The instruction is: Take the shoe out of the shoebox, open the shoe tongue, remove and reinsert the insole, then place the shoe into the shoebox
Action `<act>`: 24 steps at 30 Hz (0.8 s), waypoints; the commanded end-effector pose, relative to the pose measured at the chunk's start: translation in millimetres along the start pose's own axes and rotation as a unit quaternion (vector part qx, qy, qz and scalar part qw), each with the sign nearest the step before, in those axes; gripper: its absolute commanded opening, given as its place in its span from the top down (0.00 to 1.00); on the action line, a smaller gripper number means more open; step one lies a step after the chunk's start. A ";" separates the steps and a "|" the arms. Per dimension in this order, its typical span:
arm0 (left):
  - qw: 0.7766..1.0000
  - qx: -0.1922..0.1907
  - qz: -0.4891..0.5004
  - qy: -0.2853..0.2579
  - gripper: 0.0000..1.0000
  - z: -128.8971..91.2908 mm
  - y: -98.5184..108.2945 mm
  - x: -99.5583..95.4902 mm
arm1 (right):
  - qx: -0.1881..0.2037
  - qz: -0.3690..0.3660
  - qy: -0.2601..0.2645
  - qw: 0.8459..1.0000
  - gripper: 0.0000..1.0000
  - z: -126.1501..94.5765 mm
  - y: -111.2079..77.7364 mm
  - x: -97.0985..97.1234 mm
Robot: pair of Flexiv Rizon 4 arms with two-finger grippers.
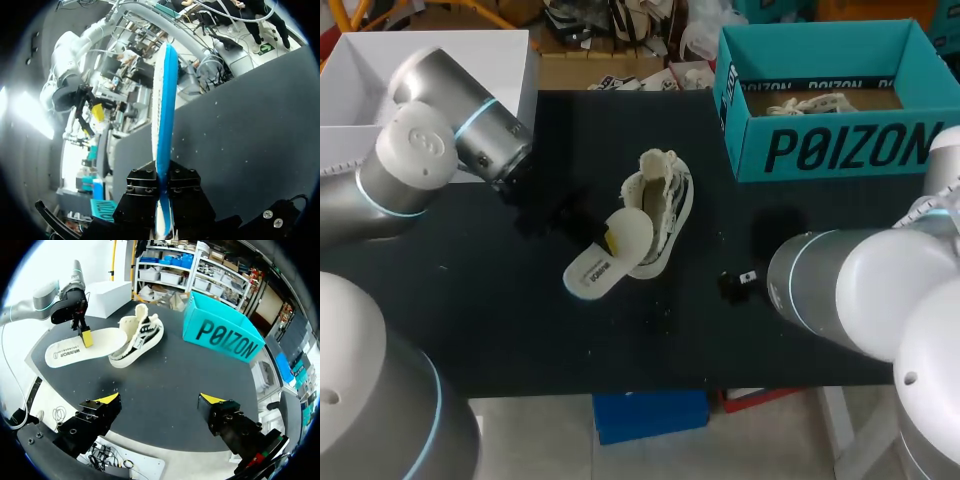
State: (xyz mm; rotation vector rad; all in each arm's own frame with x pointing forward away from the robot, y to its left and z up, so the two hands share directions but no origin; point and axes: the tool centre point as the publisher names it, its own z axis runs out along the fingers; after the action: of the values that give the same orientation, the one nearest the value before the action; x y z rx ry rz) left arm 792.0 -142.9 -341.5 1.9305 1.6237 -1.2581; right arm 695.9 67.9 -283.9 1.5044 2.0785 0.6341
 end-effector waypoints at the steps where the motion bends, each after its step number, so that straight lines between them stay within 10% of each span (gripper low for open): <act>1: 0.999 0.033 0.000 0.005 1.00 4.7 17.8 -1.0 | -0.001 0.001 -0.003 1.000 0.00 1.2 -0.2 3.2; 24: 0.999 0.022 -0.010 0.048 1.00 15.8 64.7 -4.6 | -0.001 0.001 -0.003 1.000 0.00 1.2 -0.2 3.2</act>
State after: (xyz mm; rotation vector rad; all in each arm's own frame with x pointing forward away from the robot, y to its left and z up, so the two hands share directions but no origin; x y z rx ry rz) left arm 838.6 -170.3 -360.8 2.0251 1.6761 -1.2334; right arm 695.9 67.9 -284.0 1.5045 2.0782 0.6340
